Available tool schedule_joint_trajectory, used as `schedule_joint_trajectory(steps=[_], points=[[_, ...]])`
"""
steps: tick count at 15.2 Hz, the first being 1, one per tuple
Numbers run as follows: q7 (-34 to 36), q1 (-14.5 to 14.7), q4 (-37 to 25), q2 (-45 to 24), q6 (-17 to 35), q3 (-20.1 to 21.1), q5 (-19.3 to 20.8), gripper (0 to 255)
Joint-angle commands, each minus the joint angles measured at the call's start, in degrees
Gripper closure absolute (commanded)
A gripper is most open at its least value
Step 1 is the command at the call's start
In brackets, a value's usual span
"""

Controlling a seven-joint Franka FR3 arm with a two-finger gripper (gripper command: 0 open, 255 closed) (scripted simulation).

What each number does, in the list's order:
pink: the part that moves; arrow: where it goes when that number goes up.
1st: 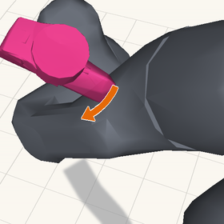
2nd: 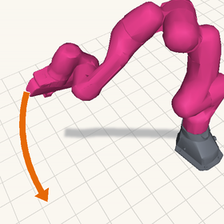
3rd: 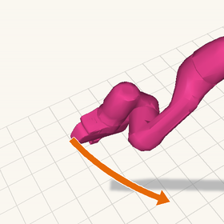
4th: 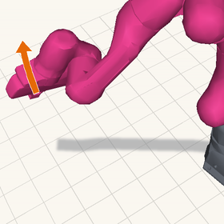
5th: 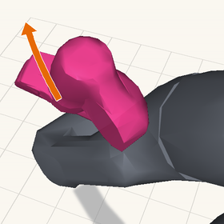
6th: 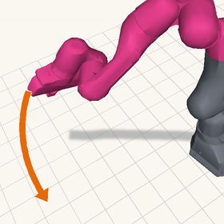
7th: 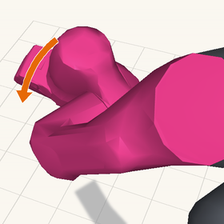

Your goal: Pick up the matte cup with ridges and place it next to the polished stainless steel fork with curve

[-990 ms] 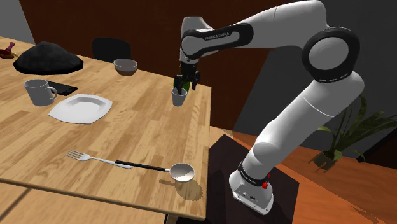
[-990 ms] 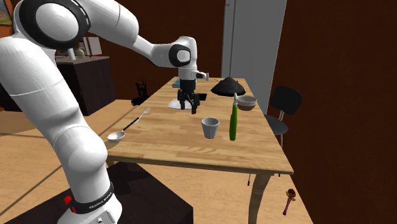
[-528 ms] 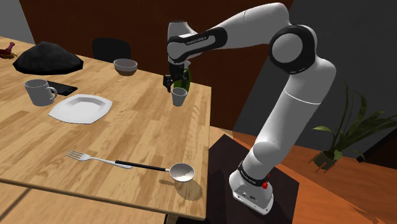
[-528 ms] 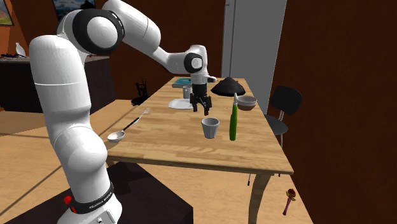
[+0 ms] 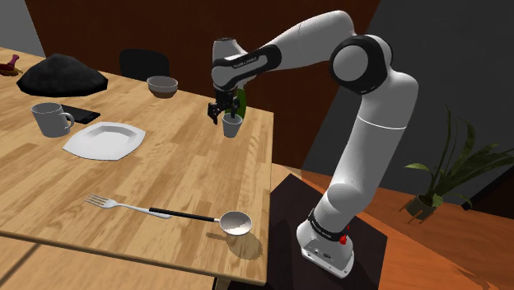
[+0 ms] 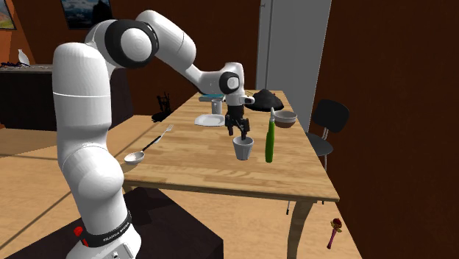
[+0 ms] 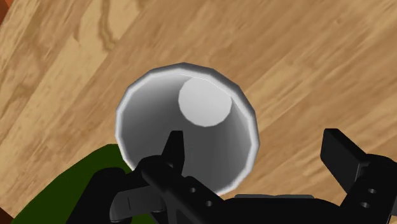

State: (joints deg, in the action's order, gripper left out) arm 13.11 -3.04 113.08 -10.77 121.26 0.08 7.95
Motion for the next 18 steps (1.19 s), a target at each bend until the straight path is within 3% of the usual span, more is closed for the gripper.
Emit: schedule_joint_trajectory(steps=[1,9,10,18], points=[[0.1,-0.1,0.9,-0.9,1.9,-0.1,0.2,0],[0.1,-0.1,0.9,-0.9,1.8,-0.1,0.2,0],[0.1,-0.1,0.9,-0.9,1.8,-0.1,0.2,255],[0.1,-0.1,0.9,-0.9,1.9,-0.1,0.2,255]])
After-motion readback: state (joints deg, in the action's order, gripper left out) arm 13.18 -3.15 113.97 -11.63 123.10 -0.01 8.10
